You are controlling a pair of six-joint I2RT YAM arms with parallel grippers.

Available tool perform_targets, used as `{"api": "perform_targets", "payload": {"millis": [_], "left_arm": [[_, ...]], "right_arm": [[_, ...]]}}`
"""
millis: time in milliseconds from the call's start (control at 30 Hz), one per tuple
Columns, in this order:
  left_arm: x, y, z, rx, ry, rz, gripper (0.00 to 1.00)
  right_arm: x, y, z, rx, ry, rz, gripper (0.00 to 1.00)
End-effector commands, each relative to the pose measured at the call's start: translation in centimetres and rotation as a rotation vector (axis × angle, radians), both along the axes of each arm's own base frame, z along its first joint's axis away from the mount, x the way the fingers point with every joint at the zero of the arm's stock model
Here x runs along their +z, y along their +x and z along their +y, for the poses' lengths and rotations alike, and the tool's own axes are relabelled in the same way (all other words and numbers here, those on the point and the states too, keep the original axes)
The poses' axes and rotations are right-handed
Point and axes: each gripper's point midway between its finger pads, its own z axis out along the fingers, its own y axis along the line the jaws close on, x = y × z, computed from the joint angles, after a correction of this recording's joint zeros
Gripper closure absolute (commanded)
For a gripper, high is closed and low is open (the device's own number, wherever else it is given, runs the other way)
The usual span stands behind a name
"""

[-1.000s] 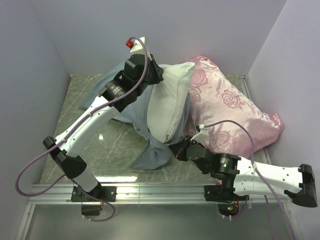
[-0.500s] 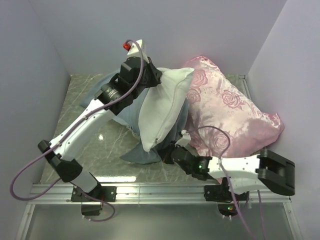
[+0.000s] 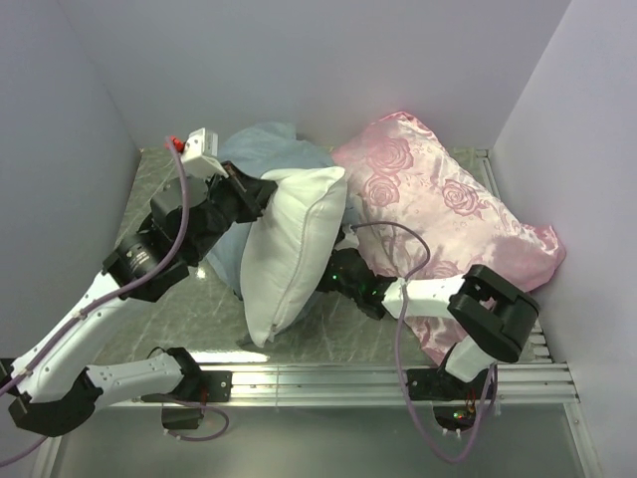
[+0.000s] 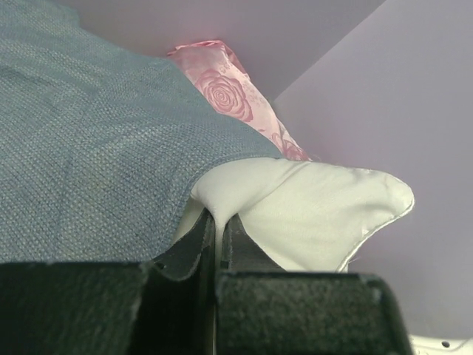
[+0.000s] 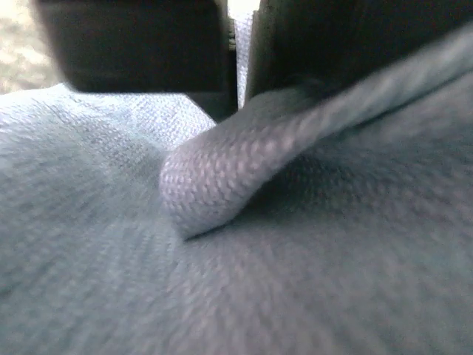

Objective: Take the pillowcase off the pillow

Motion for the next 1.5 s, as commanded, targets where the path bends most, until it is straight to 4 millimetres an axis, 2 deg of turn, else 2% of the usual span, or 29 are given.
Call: {"api": "perform_targets", "payload": {"millis": [0, 33, 67, 133, 167, 200, 233, 267, 300, 333, 367, 400, 433, 500, 533, 600, 633, 700, 733, 767, 800, 833, 967, 1000, 1067, 1100, 1200, 1400, 1467], "left_arm": [[3.6, -0.8, -0.6, -0.036, -0.160, -0.093, 1.00], [3.3, -1.1, -0.7, -0.051, -0.162, -0.089, 1.00], [2.3, -1.1, -1.0, -0.058, -0.160, -0.074, 1.00], [1.6, -1.6, -1.0, -0.080, -0.168, -0.070, 1.00], [0.4, -1.8, -1.5, -0.098, -0.164, -0.045, 1.00], [-0.2, -2.1, -1.6, -0.108, -0.166, -0.035, 1.00], [-1.7, -2.4, -2.0, -0.131, -0.156, -0.012, 0.99], [-2.4, -2.6, -2.3, -0.143, -0.162, 0.004, 1.00], [-3.1, -2.9, -2.7, -0.158, -0.164, 0.013, 1.00], [-5.2, -2.9, -3.1, -0.160, -0.137, 0.045, 1.00], [-6.2, -2.8, -3.2, -0.146, -0.131, 0.065, 1.00], [-6.9, -2.8, -3.3, -0.144, -0.130, 0.074, 1.00], [-8.5, -2.8, -3.3, -0.140, -0.113, 0.094, 1.00], [-8.9, -2.4, -2.9, -0.105, -0.115, 0.095, 1.00], [-8.9, -2.4, -2.8, -0.106, -0.122, 0.089, 1.00], [-8.9, -2.2, -3.0, -0.102, -0.122, 0.086, 0.99], [-8.7, -2.1, -3.2, -0.103, -0.130, 0.085, 1.00], [-8.6, -2.0, -3.8, -0.120, -0.142, 0.085, 1.00], [-8.6, -1.8, -4.2, -0.124, -0.149, 0.083, 1.00], [-8.7, -1.6, -4.5, -0.124, -0.154, 0.086, 1.00], [-8.7, -1.4, -4.8, -0.125, -0.156, 0.090, 1.00], [-8.6, -1.2, -5.0, -0.125, -0.159, 0.089, 1.00], [-7.9, -0.2, -6.4, -0.130, -0.174, 0.084, 1.00], [-8.3, 0.2, -7.0, -0.132, -0.164, 0.094, 1.00], [-7.3, 0.4, -7.7, -0.150, -0.170, 0.081, 1.00], [-7.1, 0.7, -8.3, -0.157, -0.170, 0.080, 1.00], [-7.0, 1.5, -9.5, -0.169, -0.158, 0.086, 1.00], [-7.3, 2.8, -11.8, -0.191, -0.129, 0.106, 1.00], [-7.1, 3.0, -12.2, -0.198, -0.126, 0.106, 1.00]], "right_arm": [[3.6, 1.4, 1.3, 0.088, 0.088, -0.075, 0.84], [3.8, 1.7, 1.1, 0.099, 0.078, -0.086, 0.78], [4.8, 2.9, 0.3, 0.082, 0.086, -0.099, 0.75], [5.5, 3.3, 0.0, 0.140, 0.103, -0.085, 0.72], [6.5, 4.8, -0.8, 0.117, 0.119, -0.094, 0.71], [6.3, 4.7, -1.0, 0.144, 0.109, -0.070, 0.69], [7.5, 5.5, -0.8, 0.145, 0.105, -0.081, 0.66], [7.6, 5.9, -0.9, 0.139, 0.080, -0.077, 0.63], [6.7, 6.1, -1.3, 0.141, 0.015, -0.057, 0.61], [7.6, 6.8, -0.9, 0.143, 0.008, -0.068, 0.59], [7.7, 6.9, -0.8, 0.143, -0.004, -0.064, 0.59], [7.1, 7.2, -1.5, 0.107, -0.037, -0.034, 0.57], [7.8, 7.1, -2.2, 0.079, -0.039, -0.041, 0.55], [8.5, 6.7, -3.6, 0.023, -0.024, -0.042, 0.50], [9.7, 6.1, -5.1, -0.014, -0.004, -0.070, 0.44], [11.2, 5.4, -6.6, -0.054, 0.026, -0.098, 0.36], [13.2, 4.8, -7.8, -0.077, 0.054, -0.142, 0.35], [14.6, 3.8, -9.0, -0.098, 0.064, -0.157, 0.32], [16.6, 2.8, -9.8, -0.101, 0.101, -0.199, 0.30], [17.5, 2.8, -10.8, -0.144, 0.110, -0.220, 0.29], [17.3, 2.2, -11.5, -0.158, 0.095, -0.204, 0.27], [19.0, 1.4, -12.4, -0.169, 0.120, -0.240, 0.26], [21.1, -1.2, -14.4, -0.170, 0.178, -0.303, 0.23], [21.1, -1.9, -14.3, -0.143, 0.186, -0.306, 0.20], [20.5, -3.1, -14.3, -0.097, 0.181, -0.329, 0.18], [19.2, -3.9, -13.7, -0.050, 0.171, -0.310, 0.17], [17.4, -5.5, -12.0, 0.011, 0.172, -0.297, 0.14], [13.3, -7.0, -11.7, -0.018, 0.140, -0.242, 0.08], [13.1, -7.4, -11.1, -0.013, 0.151, -0.238, 0.07]]}}
